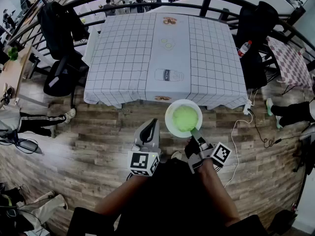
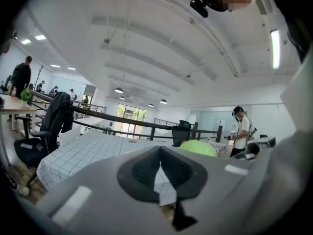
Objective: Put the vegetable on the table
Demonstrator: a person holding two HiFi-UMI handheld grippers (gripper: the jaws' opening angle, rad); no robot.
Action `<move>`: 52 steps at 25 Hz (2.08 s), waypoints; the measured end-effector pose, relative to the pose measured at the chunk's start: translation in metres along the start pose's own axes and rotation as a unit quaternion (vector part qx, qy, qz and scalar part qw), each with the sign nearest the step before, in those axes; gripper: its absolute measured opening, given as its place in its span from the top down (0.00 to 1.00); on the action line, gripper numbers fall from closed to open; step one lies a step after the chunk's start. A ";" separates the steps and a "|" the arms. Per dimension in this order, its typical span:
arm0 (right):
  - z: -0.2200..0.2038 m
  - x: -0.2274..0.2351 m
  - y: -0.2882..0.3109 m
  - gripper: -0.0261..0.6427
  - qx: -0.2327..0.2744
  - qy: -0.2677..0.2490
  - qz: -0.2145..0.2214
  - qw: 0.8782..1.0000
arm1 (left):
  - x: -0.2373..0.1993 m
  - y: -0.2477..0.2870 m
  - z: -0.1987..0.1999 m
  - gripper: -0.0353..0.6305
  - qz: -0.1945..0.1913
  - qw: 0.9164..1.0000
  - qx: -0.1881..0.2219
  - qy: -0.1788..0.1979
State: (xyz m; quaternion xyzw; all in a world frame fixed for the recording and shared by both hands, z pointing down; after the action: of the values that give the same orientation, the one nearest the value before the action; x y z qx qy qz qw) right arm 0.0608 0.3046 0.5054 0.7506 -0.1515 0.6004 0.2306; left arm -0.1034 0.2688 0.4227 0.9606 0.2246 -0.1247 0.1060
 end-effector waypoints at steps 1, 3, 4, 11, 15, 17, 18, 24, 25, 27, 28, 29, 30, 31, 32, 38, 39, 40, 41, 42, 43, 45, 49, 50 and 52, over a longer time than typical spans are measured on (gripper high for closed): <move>-0.001 0.005 -0.008 0.95 -0.001 -0.003 0.002 1.000 | 0.007 -0.005 -0.006 0.94 0.000 1.000 0.004 0.003; -0.001 0.011 -0.020 0.95 -0.004 -0.008 0.005 1.000 | 0.015 -0.011 -0.013 0.94 0.000 1.000 0.010 0.007; 0.000 0.009 -0.021 0.95 -0.006 -0.012 0.005 1.000 | 0.015 -0.011 -0.011 0.94 0.002 1.000 0.012 0.008; 0.015 -0.005 -0.035 0.95 -0.006 -0.003 0.025 1.000 | 0.036 -0.014 0.006 0.94 0.019 0.999 0.029 0.034; 0.028 0.012 -0.036 0.95 -0.011 -0.002 0.008 1.000 | 0.045 -0.006 -0.003 0.94 0.031 0.998 0.034 0.048; 0.027 0.009 -0.040 0.95 -0.014 -0.006 0.004 1.000 | 0.049 -0.014 0.003 0.94 0.038 0.997 0.037 0.054; 0.024 0.007 -0.043 0.95 -0.017 -0.009 0.003 1.000 | 0.049 -0.020 0.004 0.94 0.043 0.997 0.041 0.054; 0.050 0.047 -0.059 0.95 -0.030 -0.007 0.020 0.999 | 0.074 -0.011 -0.021 0.94 0.076 0.993 0.051 0.073; 0.052 0.040 -0.062 0.95 -0.033 0.002 0.015 0.999 | 0.075 -0.010 -0.013 0.94 0.080 0.993 0.044 0.074; 0.053 0.026 -0.059 0.95 -0.037 0.008 0.007 0.999 | 0.069 -0.005 -0.001 0.94 0.083 0.994 0.039 0.064; 0.051 0.022 -0.054 0.95 -0.038 0.007 0.005 0.999 | 0.063 -0.003 0.001 0.94 0.083 0.994 0.039 0.057; 0.049 0.020 -0.049 0.95 -0.037 0.004 0.005 0.999 | 0.057 -0.001 0.000 0.94 0.081 0.995 0.039 0.053; 0.047 0.020 -0.046 0.95 -0.035 0.002 0.005 0.999 | 0.053 0.003 -0.003 0.94 0.079 0.995 0.037 0.050; 0.048 0.022 -0.044 0.95 -0.032 0.000 0.003 0.999 | 0.051 0.007 -0.007 0.94 0.077 0.995 0.035 0.048; 0.052 0.024 -0.042 0.95 -0.029 -0.002 0.001 1.000 | 0.051 0.013 -0.011 0.94 0.073 0.996 0.031 0.046; 0.079 0.029 -0.028 0.95 -0.013 -0.010 -0.023 1.000 | 0.054 0.049 -0.006 0.94 0.043 0.997 0.034 0.046; 0.084 0.029 -0.026 0.95 -0.011 -0.010 -0.026 1.000 | 0.053 0.056 -0.005 0.94 0.041 0.997 0.036 0.046; 0.088 0.030 -0.022 0.95 -0.008 -0.012 -0.027 1.000 | 0.053 0.062 -0.004 0.94 0.038 0.997 0.038 0.046; 0.093 0.030 -0.018 0.95 -0.005 -0.015 -0.026 1.000 | 0.052 0.069 -0.003 0.94 0.035 0.997 0.040 0.047; 0.098 0.029 -0.013 0.95 -0.002 -0.018 -0.025 1.000 | 0.050 0.076 -0.001 0.94 0.033 0.997 0.042 0.047; 0.103 0.028 -0.007 0.94 -0.001 -0.022 -0.024 0.999 | 0.048 0.082 0.001 0.94 0.031 0.997 0.044 0.047; 0.110 0.026 0.007 0.94 -0.001 -0.027 -0.025 0.999 | 0.039 0.095 0.005 0.94 0.031 0.997 0.045 0.045; 0.121 0.020 0.045 0.94 0.006 -0.015 -0.020 1.000 | 0.021 0.121 0.011 0.94 0.022 0.998 0.033 0.042; 0.124 0.020 0.055 0.94 0.008 -0.013 -0.019 1.000 | 0.015 0.128 0.012 0.94 0.021 0.998 0.031 0.042; 0.131 0.018 0.074 0.95 0.012 -0.011 -0.017 1.000 | 0.002 0.141 0.016 0.94 0.021 0.999 0.031 0.040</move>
State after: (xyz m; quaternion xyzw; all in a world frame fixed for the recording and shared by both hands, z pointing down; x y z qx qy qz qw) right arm 0.1366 0.1730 0.5126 0.7623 -0.1343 0.5898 0.2301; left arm -0.0400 0.1421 0.4272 0.9722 0.2043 -0.0914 0.0696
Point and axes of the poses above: the fingertips, and each gripper's own axes: y forward along the fingers, x to its right, z out of its top, the point moved 1 cm from there along -y, backward along the fingers, and after that the axes turned 8 degrees about -y, right-handed, at the moved point
